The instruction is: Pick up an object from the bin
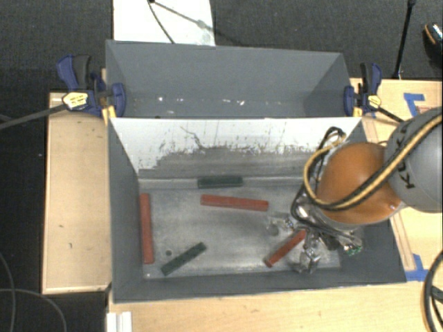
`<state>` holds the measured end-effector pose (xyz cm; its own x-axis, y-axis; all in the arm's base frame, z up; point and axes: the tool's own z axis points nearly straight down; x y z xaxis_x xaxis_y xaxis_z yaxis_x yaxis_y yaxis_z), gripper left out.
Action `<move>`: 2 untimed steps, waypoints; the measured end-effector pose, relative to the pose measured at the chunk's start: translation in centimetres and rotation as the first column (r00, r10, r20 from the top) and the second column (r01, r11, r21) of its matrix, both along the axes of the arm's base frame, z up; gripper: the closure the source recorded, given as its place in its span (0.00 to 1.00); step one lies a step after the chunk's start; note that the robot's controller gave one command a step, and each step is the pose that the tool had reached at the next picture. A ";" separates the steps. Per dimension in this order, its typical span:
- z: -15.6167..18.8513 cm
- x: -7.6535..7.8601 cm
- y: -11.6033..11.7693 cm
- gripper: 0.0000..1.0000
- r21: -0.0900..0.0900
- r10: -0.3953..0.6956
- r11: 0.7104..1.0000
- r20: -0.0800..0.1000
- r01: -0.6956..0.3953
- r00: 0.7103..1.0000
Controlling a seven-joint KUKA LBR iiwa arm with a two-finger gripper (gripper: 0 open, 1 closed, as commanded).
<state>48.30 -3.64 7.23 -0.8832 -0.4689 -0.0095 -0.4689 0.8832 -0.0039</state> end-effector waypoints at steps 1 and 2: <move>0.1 0.2 0.1 0.00 0.001 -0.003 1.000 -0.001 0.003 1.000; 0.0 0.1 0.0 1.00 0.000 -0.005 1.000 -0.006 0.005 1.000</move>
Offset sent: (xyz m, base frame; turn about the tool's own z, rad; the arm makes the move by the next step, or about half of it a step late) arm 0.0000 0.0000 0.0000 0.0000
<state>48.36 -3.61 7.23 -0.8855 -0.4646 -0.0040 -0.4646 0.8855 -0.0005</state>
